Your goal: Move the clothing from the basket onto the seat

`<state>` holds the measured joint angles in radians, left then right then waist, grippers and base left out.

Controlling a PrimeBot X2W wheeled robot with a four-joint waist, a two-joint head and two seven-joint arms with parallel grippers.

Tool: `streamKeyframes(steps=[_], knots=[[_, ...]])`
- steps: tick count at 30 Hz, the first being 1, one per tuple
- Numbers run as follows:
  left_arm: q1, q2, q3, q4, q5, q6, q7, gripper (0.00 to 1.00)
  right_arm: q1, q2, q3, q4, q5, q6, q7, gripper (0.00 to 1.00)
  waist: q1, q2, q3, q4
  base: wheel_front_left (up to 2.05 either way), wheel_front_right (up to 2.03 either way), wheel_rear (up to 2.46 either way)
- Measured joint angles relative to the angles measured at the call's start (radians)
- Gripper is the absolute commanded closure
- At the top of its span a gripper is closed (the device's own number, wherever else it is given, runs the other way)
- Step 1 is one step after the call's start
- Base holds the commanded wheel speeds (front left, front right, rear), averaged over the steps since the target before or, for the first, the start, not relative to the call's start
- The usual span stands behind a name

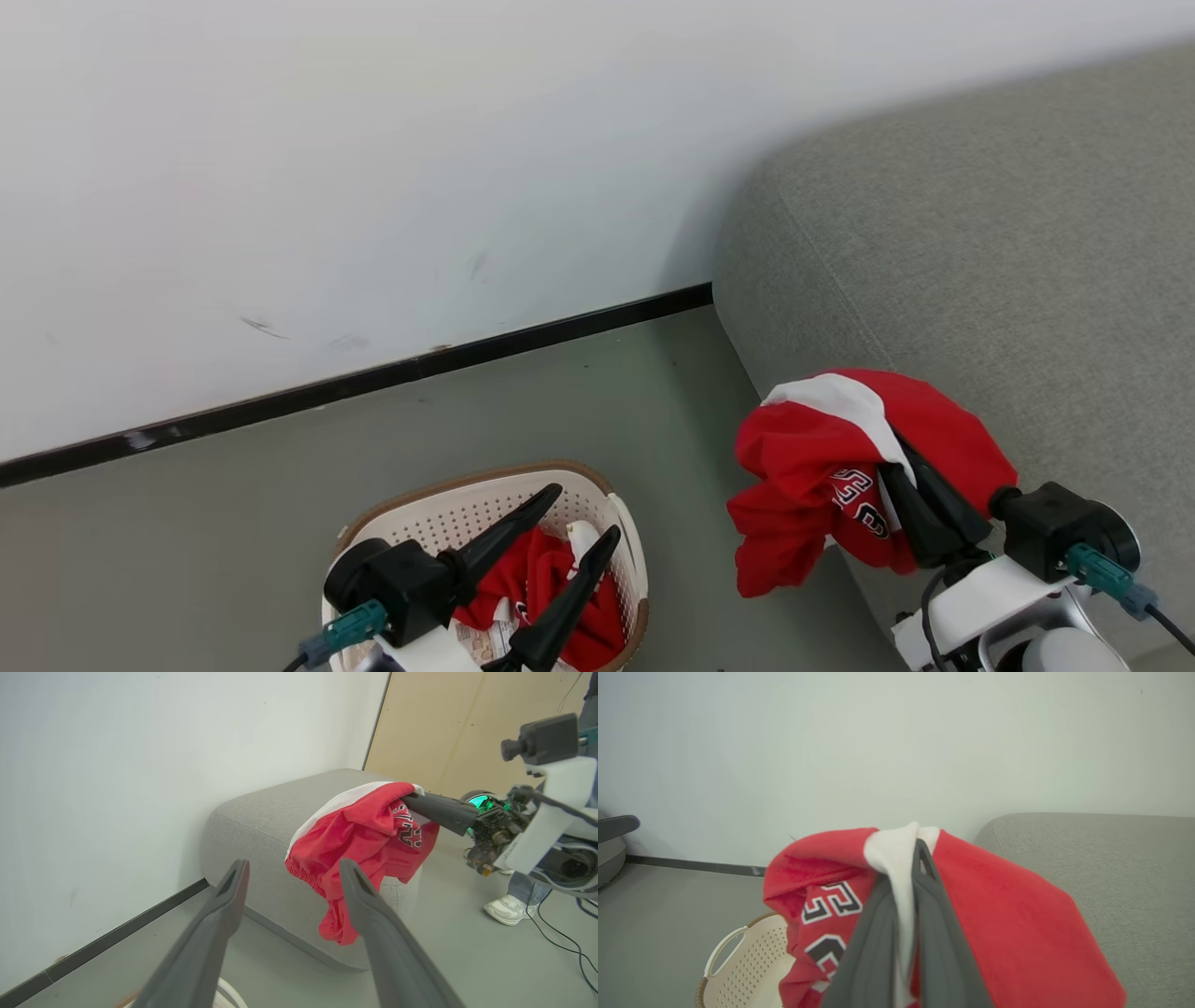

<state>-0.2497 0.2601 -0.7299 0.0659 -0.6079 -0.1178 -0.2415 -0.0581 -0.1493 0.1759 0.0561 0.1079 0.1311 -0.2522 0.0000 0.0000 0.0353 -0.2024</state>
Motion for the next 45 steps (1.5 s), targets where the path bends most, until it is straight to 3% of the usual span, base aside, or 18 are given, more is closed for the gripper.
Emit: streamKeyframes(steps=[26, 38, 45], knots=[[0.055, 0.014, 0.024, -0.051, 0.030, 0.014, -0.007, 0.00, 0.035, -0.007, -0.113, -0.024, 0.020, 0.000, 0.000, 1.00, 0.0000, 0.0000, 0.019, -0.129, 0.00, 0.00, 0.00], [0.068, 0.016, 0.023, -0.085, 0.041, 0.022, -0.008, 0.00, -0.025, -0.047, -0.220, 0.015, 0.100, 0.000, 0.000, 1.00, 0.0000, 0.0000, 0.054, -0.130, 0.00, 0.00, 0.00], [0.071, 0.026, 0.023, -0.111, 0.049, 0.027, -0.008, 0.00, -0.093, -0.072, -0.245, 0.099, 0.147, 0.000, 0.000, 1.00, 0.0000, 0.0000, 0.082, -0.113, 0.00, 0.00, 0.00]])
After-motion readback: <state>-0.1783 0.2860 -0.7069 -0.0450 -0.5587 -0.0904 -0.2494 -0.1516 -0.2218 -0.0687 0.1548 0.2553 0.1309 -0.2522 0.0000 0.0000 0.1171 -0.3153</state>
